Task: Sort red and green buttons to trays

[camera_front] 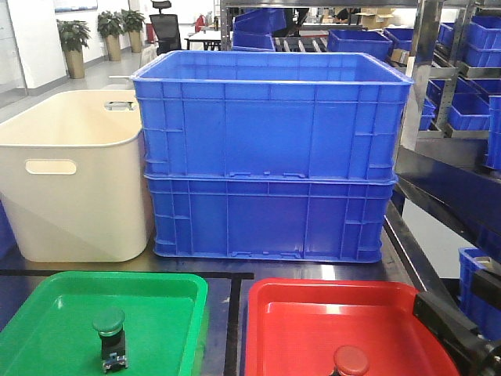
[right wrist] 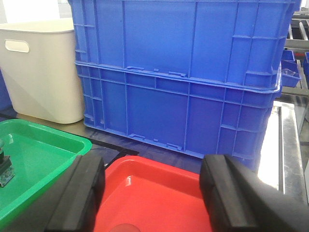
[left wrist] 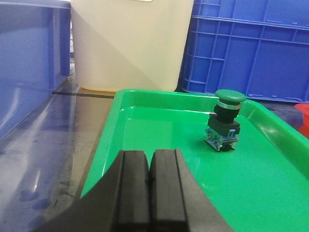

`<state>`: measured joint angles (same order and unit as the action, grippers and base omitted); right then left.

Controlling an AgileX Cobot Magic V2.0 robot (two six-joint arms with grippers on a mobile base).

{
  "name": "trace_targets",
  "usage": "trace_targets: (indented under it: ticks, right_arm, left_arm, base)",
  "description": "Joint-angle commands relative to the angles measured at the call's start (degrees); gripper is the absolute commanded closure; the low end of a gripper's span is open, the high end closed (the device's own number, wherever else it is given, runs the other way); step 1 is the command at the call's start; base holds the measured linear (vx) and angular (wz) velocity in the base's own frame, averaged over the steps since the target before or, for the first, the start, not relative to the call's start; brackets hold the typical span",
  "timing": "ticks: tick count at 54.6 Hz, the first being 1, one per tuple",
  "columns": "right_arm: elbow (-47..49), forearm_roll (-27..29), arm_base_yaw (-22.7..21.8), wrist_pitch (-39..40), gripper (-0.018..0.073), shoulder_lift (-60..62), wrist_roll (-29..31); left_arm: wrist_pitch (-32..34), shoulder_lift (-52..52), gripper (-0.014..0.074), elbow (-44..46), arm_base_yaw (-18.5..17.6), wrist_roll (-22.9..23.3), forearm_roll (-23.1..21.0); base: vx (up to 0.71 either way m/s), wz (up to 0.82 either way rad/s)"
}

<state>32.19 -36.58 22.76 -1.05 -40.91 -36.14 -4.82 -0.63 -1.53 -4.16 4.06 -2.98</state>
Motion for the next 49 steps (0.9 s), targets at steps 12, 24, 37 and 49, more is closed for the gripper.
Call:
trace_targets:
  ticks: [12,24,37,49]
  right_arm:
    - [1.7,-0.1,-0.1,3.4,0.0083,0.2,-0.1]
    - [1.7,1.7,-0.1,2.5,0.0083,0.8,-0.1]
    - [-7.2,15.5,-0.1,1.1,0.0083,15.2,3.7]
    - [-19.3,23.9,-5.0,-5.6,0.0154,35.5,8.6]
  left_arm:
    - [4.3,-0.8,0.0603,1.6,-0.3,0.6,0.0]
    - [4.3,-0.8,0.0603,1.6,-0.3,0.6,0.0]
    - [4.3,-0.8,0.0602,1.6,-0.3,0.6,0.0]
    - [4.3,-0.8,0.0602,1.6,-0.3,0.6,0.0]
  base:
    - [0.0,0.0]
    - [0.0,0.0]
    - [0.0,0.0]
    - [0.0,0.0]
